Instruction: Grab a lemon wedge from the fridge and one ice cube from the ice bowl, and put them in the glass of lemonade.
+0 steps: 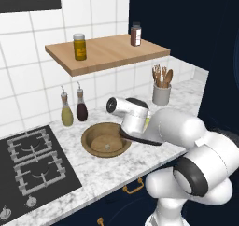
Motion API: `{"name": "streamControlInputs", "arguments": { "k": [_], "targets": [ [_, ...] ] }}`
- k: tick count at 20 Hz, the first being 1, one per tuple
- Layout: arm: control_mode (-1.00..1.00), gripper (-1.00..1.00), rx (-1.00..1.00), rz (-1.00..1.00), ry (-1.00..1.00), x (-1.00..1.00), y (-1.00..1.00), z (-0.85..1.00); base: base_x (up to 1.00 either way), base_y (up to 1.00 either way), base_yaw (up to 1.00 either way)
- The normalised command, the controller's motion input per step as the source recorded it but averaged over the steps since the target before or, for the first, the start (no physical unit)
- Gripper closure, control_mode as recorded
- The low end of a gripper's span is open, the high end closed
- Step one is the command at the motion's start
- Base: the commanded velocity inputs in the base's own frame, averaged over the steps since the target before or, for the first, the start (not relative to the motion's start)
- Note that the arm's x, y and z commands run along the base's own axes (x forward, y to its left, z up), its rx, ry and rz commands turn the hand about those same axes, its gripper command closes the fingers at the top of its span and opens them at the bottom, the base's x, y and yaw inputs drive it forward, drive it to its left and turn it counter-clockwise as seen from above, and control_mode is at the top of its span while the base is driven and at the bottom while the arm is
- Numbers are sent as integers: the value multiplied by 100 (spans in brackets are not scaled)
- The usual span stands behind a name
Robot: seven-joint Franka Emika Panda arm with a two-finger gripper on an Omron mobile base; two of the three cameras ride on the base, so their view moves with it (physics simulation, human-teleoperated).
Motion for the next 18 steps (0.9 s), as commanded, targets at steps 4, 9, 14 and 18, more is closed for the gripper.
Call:
{"name": "streamControlInputs", "arguments": {
  "k": [4, 9, 14, 18],
  "targets": [
    [-100, 100, 0, -7, 0, 29, 0, -6, 0, 0, 0],
    [-100, 100, 0, -2, 0, 23, 0, -28, 0, 0, 0],
    [-100, 100, -2, 0, 0, 6, 0, -40, 0, 0, 0],
    [-100, 100, -1, 0, 0, 18, -4, -20, 0, 0, 0]
  ]
}}
